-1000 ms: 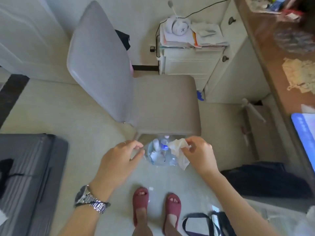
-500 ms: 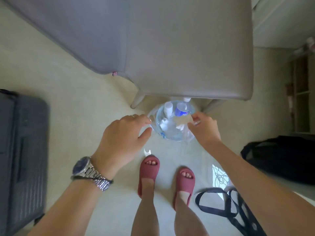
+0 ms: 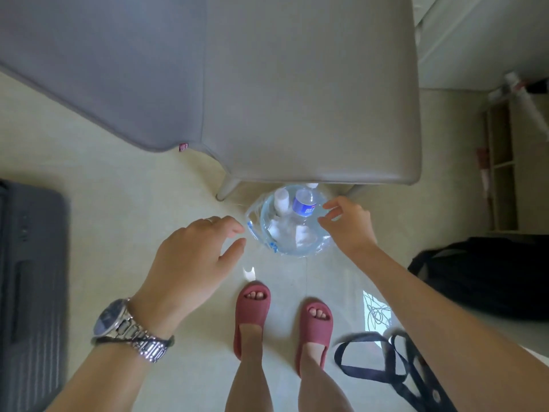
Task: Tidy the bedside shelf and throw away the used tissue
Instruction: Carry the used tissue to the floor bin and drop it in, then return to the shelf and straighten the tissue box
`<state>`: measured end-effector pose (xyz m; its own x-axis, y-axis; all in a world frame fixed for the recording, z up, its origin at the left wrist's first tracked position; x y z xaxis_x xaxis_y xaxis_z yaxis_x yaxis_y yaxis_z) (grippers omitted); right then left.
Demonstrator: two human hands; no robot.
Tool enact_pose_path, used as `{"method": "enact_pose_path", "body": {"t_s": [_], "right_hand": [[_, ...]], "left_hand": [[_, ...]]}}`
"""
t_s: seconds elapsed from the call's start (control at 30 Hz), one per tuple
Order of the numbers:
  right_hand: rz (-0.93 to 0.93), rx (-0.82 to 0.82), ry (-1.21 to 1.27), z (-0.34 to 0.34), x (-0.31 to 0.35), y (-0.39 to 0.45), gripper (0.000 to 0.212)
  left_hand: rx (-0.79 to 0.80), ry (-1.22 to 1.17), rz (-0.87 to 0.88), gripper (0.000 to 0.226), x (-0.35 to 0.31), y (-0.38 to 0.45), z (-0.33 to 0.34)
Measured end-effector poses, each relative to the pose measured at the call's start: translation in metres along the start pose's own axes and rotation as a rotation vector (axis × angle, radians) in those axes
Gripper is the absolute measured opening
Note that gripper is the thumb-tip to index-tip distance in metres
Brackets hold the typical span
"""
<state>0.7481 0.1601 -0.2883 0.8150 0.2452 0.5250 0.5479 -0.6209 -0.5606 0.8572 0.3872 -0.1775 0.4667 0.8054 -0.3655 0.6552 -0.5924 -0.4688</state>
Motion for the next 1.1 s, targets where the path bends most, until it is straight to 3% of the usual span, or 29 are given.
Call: {"method": "enact_pose_path", "body": {"t_s": [0.23, 0.43, 0.67, 0.87, 1.1], "right_hand": [[-0.073, -0.001, -0.059, -0.111, 0.076, -0.064, 0.018], [-0.187, -0.195, -0.148, -0.257, 0.175, -0.163, 0.020], [-0.290, -0.509, -0.327, -0.399, 0.248, -0.293, 0.027], [-0.285, -0.821, -0.427, -0.489, 0.248, -0.393, 0.030], [-0.148, -1.070, -0.481, -0.555, 0.201, -0.502, 0.025]], "left_hand": [[-0.072, -0.021, 0.095, 0.024, -0.056, -0.025, -0.096], [-0.195, 0.018, 0.326, 0.021, -0.152, -0.056, -0.220], [-0.196, 0.131, 0.639, 0.024, -0.272, -0.106, -0.331], [-0.290, 0.210, 0.863, 0.024, -0.364, -0.157, -0.391], [-0.406, 0.288, 1.119, 0.023, -0.468, -0.243, -0.402]]}}
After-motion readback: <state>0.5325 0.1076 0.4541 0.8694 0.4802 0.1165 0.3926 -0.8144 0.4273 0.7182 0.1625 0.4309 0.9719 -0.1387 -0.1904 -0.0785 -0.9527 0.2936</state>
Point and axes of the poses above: each hand's wrist, its own y-axis towards the middle knuckle, its own z-axis out of the palm, x = y × z, the point moved 10 cm from there along y, towards the middle knuckle, and after that the axes turned 2 degrees about z, right-handed, at the moved point
